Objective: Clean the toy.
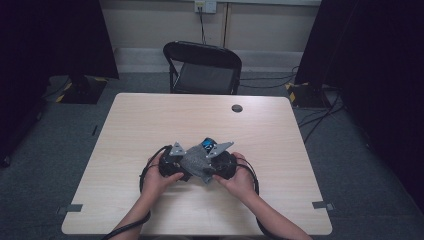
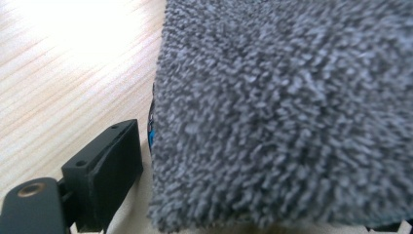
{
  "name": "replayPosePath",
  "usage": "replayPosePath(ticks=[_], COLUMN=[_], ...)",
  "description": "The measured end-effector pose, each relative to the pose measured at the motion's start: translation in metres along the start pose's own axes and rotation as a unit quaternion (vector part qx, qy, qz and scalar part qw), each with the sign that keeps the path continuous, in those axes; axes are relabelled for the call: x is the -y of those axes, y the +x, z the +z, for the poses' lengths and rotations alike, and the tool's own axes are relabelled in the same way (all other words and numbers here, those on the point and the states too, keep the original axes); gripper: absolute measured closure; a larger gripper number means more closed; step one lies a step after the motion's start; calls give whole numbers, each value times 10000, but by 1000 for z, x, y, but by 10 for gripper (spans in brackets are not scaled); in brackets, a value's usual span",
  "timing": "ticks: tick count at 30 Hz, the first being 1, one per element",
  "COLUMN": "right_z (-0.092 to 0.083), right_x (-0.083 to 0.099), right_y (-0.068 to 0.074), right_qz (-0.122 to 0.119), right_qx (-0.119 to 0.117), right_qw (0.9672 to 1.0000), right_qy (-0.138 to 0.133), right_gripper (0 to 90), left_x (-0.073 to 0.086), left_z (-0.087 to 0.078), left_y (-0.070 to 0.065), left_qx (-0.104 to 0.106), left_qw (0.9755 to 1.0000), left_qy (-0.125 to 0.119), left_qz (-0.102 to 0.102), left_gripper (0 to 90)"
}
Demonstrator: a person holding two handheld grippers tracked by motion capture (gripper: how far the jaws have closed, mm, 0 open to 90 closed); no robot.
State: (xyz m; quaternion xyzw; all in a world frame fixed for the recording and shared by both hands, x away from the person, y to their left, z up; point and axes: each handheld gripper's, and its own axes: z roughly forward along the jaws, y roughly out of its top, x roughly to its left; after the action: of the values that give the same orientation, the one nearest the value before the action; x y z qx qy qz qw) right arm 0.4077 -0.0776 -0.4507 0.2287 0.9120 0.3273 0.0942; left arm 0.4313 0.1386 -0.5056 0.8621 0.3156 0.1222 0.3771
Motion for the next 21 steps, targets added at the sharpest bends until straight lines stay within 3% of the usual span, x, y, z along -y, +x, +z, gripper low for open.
replayPosePath(ticks=[9,21], right_z=[10,8], right_x=[-6,-3], right_y=[-2,-15], right_qz=[47,206], right_qx=[199,329], right_qw=[9997,9989], right_qy=[167,257], right_gripper=[770,769], left_x=[0,0], left_z=[0,0], left_y=[0,0], left_qx=[-2,-8], left_qw=[10000,10000], left_qy=[1,29], left_qz=[2,41], left_gripper=[103,103])
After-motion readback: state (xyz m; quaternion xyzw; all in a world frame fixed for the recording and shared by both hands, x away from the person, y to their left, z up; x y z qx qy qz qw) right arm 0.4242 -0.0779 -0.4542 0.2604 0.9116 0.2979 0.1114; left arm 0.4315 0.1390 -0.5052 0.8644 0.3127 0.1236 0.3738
